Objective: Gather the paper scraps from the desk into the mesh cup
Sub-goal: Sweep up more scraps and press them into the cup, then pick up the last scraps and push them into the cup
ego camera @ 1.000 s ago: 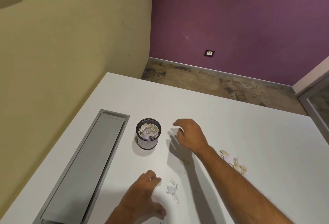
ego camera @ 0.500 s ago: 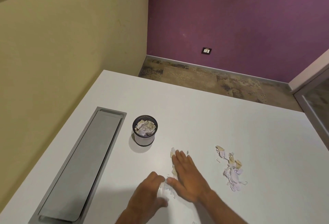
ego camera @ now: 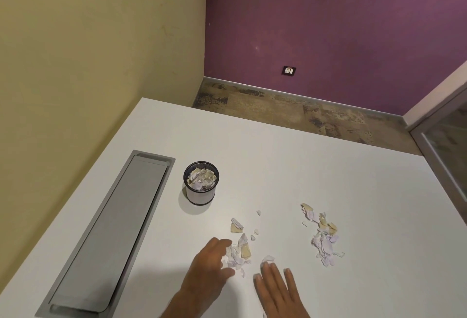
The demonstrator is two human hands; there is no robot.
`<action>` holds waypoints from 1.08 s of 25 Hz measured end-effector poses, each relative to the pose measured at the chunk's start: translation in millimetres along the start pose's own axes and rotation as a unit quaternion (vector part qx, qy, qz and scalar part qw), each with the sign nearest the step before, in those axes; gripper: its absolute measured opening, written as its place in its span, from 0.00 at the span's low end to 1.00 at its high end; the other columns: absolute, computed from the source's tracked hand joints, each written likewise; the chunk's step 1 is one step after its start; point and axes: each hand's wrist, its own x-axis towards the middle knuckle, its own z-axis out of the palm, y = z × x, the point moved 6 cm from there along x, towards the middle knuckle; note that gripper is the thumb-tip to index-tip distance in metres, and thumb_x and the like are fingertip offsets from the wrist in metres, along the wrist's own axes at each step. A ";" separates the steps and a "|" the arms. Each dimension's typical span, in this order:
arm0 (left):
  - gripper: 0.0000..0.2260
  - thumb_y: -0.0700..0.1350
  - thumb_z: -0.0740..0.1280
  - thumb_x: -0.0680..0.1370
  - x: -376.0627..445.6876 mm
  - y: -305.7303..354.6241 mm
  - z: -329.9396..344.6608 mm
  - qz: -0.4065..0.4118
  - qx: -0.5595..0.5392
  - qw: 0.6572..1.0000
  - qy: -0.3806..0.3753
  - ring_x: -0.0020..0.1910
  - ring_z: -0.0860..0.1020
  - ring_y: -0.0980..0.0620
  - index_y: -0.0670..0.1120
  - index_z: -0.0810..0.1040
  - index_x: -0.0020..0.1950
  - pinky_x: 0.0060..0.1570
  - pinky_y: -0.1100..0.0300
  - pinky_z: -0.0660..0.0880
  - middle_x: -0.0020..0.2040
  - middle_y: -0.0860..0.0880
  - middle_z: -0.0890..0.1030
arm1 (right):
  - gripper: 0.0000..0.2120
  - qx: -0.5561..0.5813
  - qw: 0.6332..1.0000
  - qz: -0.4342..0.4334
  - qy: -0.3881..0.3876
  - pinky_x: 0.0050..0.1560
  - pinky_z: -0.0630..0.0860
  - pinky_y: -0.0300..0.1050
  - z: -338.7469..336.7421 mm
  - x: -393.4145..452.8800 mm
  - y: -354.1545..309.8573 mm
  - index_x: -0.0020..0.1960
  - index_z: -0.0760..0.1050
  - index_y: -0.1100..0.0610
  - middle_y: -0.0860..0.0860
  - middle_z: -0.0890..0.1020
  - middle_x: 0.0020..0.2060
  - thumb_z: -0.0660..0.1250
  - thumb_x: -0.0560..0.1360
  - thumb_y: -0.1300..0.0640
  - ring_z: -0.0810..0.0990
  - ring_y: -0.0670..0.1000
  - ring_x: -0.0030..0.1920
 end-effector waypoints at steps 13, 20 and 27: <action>0.19 0.54 0.71 0.72 15.6 3.9 0.4 0.048 -0.012 0.994 0.094 0.53 0.74 0.60 0.59 0.73 0.62 0.54 0.68 0.71 0.55 0.61 0.76 | 0.40 0.058 0.982 0.173 0.039 0.74 0.29 0.57 -43.5 63.1 80.1 0.78 0.36 0.52 0.52 0.36 0.78 0.42 0.77 0.29 0.31 0.53 0.77; 0.51 0.77 0.60 0.63 10.8 20.5 44.8 0.172 0.250 0.953 -0.005 0.79 0.50 0.40 0.53 0.53 0.79 0.73 0.35 0.53 0.80 0.44 0.53 | 0.46 0.138 0.880 0.450 0.070 0.72 0.45 0.73 -49.4 29.0 162.4 0.79 0.42 0.50 0.58 0.46 0.79 0.41 0.70 0.23 0.42 0.63 0.77; 0.37 0.69 0.59 0.73 19.4 17.9 55.9 0.104 0.286 0.953 0.001 0.76 0.59 0.38 0.52 0.61 0.77 0.69 0.38 0.57 0.78 0.41 0.60 | 0.38 0.068 0.946 0.318 -0.001 0.73 0.41 0.68 -40.1 77.8 132.9 0.78 0.41 0.42 0.57 0.45 0.79 0.40 0.73 0.26 0.40 0.62 0.78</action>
